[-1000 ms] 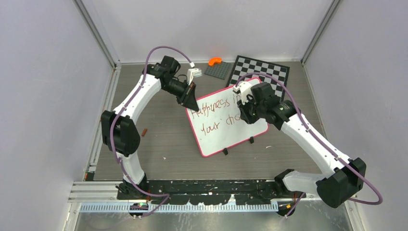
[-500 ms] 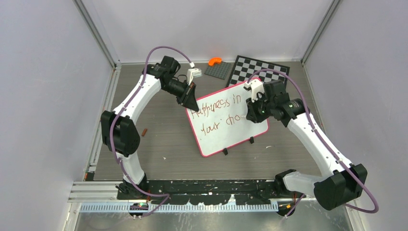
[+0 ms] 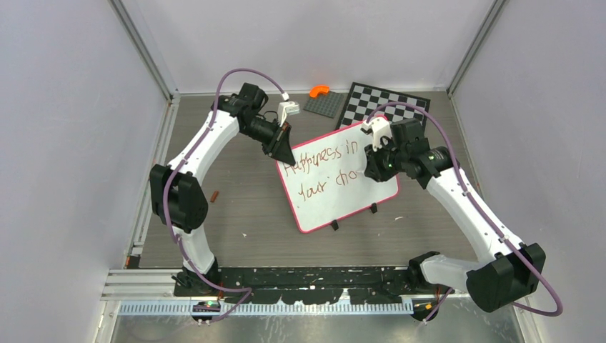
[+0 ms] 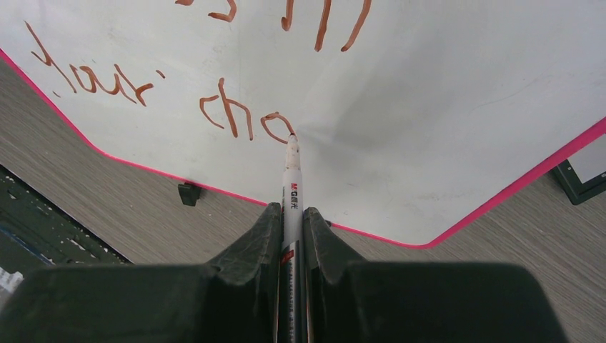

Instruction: Write a sentence on the whiteboard

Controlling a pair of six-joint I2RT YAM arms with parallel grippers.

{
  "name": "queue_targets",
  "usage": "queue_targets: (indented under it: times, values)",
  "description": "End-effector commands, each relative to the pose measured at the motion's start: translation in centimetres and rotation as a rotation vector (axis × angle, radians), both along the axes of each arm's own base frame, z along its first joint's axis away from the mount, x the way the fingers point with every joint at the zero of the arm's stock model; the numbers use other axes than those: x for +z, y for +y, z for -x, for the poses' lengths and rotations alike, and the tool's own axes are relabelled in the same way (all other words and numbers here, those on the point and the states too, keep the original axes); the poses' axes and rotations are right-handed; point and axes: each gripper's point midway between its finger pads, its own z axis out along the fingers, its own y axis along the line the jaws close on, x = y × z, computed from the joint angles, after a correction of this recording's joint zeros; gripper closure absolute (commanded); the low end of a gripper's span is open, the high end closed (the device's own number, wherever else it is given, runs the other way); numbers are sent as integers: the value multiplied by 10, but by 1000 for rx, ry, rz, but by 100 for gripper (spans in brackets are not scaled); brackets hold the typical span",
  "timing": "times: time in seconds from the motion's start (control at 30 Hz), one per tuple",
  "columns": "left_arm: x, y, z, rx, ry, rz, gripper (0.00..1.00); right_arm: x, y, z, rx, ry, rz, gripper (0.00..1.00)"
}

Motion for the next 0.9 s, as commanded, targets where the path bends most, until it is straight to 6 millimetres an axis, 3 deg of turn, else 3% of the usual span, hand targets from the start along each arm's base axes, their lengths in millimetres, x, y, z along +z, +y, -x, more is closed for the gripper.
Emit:
queue_targets:
  times: [0.0, 0.47, 0.63, 0.87]
  values:
    - [-40, 13, 4, -50, -51, -172, 100, 15, 3, -11, -7, -69, -26, 100]
    - [-41, 13, 3, -48, -51, -177, 100, 13, 0, -29, -64, -104, -11, 100]
    - [-42, 13, 3, -49, -50, -178, 100, 5, -1, -29, -65, -83, 2, 100]
    - [-42, 13, 2, -48, -50, -178, 100, 15, 0, -16, -38, -83, -16, 100]
